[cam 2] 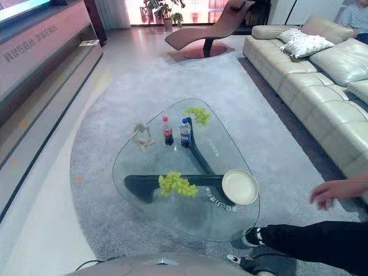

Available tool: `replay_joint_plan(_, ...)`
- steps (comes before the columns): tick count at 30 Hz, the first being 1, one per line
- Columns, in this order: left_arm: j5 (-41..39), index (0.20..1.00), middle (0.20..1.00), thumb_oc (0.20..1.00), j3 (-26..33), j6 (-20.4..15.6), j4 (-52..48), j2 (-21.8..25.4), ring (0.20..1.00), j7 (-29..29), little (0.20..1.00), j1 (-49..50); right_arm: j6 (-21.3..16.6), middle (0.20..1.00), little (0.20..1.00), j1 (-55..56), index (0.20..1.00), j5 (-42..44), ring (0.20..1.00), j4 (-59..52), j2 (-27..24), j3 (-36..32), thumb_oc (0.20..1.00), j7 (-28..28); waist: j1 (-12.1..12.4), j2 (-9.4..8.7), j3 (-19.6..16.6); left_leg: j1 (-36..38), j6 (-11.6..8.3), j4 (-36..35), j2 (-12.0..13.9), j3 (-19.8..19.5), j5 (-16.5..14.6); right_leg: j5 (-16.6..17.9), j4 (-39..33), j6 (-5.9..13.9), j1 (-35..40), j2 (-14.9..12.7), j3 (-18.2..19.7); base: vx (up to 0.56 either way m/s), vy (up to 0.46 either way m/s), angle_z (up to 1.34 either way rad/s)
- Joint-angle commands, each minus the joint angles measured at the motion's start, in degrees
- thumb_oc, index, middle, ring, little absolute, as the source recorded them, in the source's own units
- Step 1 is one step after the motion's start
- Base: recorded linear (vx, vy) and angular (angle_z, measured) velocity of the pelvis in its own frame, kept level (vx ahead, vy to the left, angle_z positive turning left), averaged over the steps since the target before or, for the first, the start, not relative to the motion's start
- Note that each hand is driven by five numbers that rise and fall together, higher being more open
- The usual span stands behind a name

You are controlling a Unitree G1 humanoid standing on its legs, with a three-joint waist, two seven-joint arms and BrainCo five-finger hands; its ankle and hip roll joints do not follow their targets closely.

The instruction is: Pick up fruits into the plate

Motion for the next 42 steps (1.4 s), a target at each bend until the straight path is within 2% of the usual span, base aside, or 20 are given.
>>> replay_joint_plan(1,2.3,1.000,1.000,1.000,-1.7,-2.4,0.1,-0.9,1.000,0.6,1.000,-3.9,-0.4,1.000,1.000,-5.4,1.000,1.0,1.000,1.1,-0.2,0.6,1.000,0.8,1.6,1.12,4.1,3.9,-0.57,0.5,1.0,4.1,-6.3,-0.3,1.8,1.33,0.2,-0.3,0.9,0.14,0.230,-0.25)
replay_joint_plan(6,1.6,1.000,1.000,1.000,-0.5,-0.8,1.0,-0.6,1.000,2.6,1.000,-3.7,-0.4,1.000,1.000,-5.6,1.000,1.3,1.000,1.4,-0.3,0.6,1.000,1.2,1.8,0.82,4.3,4.1,-0.56,0.5,1.1,4.1,-6.5,-0.4,1.8,1.35,0.3,-0.3,0.7,0.00,0.000,0.00)
replay_joint_plan(9,4.3,1.000,1.000,1.000,0.3,0.7,1.9,-0.6,1.000,4.8,1.000,-3.6,-0.6,1.000,1.000,-5.4,1.000,1.0,1.000,1.8,-0.1,0.5,1.000,1.3,1.9,0.61,4.2,4.1,-0.53,0.5,1.1,4.0,-6.5,-0.4,1.8,1.28,0.4,-0.3,0.7,0.00,0.000,0.00)
replay_joint_plan(14,5.9,1.000,1.000,1.000,0.2,0.7,2.3,-0.6,1.000,6.1,1.000,-3.7,-0.3,1.000,1.000,-5.4,1.000,0.7,1.000,1.6,0.1,1.0,1.000,1.0,1.7,0.49,4.4,4.1,-0.51,0.5,1.2,4.1,-6.5,-0.4,2.0,1.23,0.1,-0.3,1.0,0.03,0.002,0.00)
replay_joint_plan(19,7.6,1.000,1.000,1.000,-0.9,0.1,1.9,-0.6,1.000,7.0,1.000,-4.4,-0.2,1.000,1.000,-5.6,1.000,0.9,1.000,1.1,0.1,1.7,1.000,0.9,1.5,0.47,5.3,3.7,-0.50,0.5,1.3,4.2,-6.3,-0.4,2.5,1.23,-0.8,-0.2,1.5,0.02,-0.003,0.00)
replay_joint_plan(24,7.4,1.000,1.000,1.000,-2.7,-2.7,0.4,-0.4,1.000,8.6,1.000,-6.2,-0.2,1.000,1.000,-6.8,1.000,1.7,1.000,0.2,-0.4,2.7,1.000,0.6,1.2,0.76,7.4,2.1,-0.50,0.9,1.5,4.4,-6.0,-0.2,3.2,1.21,-3.0,-0.2,2.1,-0.02,-0.004,-0.05)
replay_joint_plan(27,7.4,1.000,1.000,1.000,-4.9,-6.0,-1.6,-0.2,1.000,10.2,1.000,-8.8,-0.1,1.000,1.000,-8.4,1.000,2.7,1.000,-1.0,-1.3,3.7,1.000,0.4,0.7,1.29,9.5,0.2,-0.53,1.4,1.7,4.4,-5.5,0.1,4.0,1.07,-5.8,-0.2,2.7,-0.04,0.009,-0.09)
replay_joint_plan(31,8.3,1.000,1.000,1.000,-6.5,-7.9,-4.4,0.3,1.000,11.9,1.000,-11.4,-0.4,1.000,1.000,-10.5,1.000,3.6,1.000,-1.5,-2.5,4.2,1.000,0.5,0.3,2.00,11.9,-1.8,-0.58,1.7,1.7,4.1,-4.9,0.4,4.5,0.86,-8.1,-0.1,3.3,-0.08,0.027,0.00)
replay_joint_plan(35,11.2,1.000,1.000,1.000,-9.0,-9.4,-11.2,2.5,1.000,16.3,1.000,-17.0,-1.1,1.000,1.000,-14.4,1.000,5.1,1.000,-3.0,-5.4,5.1,1.000,1.5,-0.8,3.20,16.5,-5.9,-0.78,3.6,1.4,3.5,-4.3,1.0,5.7,0.19,-12.4,0.3,4.9,-0.10,0.054,-0.01)
replay_joint_plan(36,13.2,1.000,1.000,1.000,-10.4,-8.7,-14.6,4.0,1.000,18.4,1.000,-19.8,-1.6,1.000,1.000,-16.0,1.000,6.0,1.000,-3.7,-6.7,5.6,1.000,1.7,-1.1,3.68,18.3,-7.9,-0.91,4.4,1.2,3.1,-3.9,1.2,6.2,-0.04,-14.1,0.5,5.4,-0.09,0.067,-0.09)
replay_joint_plan(39,14.7,1.000,1.000,1.000,-11.7,-8.0,-17.5,6.0,1.000,20.2,1.000,-22.5,-1.8,1.000,1.000,-17.3,1.000,7.1,1.000,-4.6,-7.7,6.3,1.000,1.8,-1.4,3.99,19.9,-9.4,-0.98,4.8,1.0,3.0,-3.5,1.3,6.7,-0.13,-15.8,0.6,5.9,-0.07,0.041,-0.03)
replay_joint_plan(42,17.0,1.000,1.000,1.000,-13.7,-6.6,-23.1,12.7,1.000,22.5,1.000,-28.6,-2.1,1.000,1.000,-19.7,1.000,9.6,1.000,-7.4,-9.2,7.9,1.000,1.3,-2.3,4.27,23.4,-12.6,-1.24,5.4,1.0,3.2,-2.7,1.8,7.7,-0.38,-19.7,1.2,6.9,-0.09,0.023,-0.17)
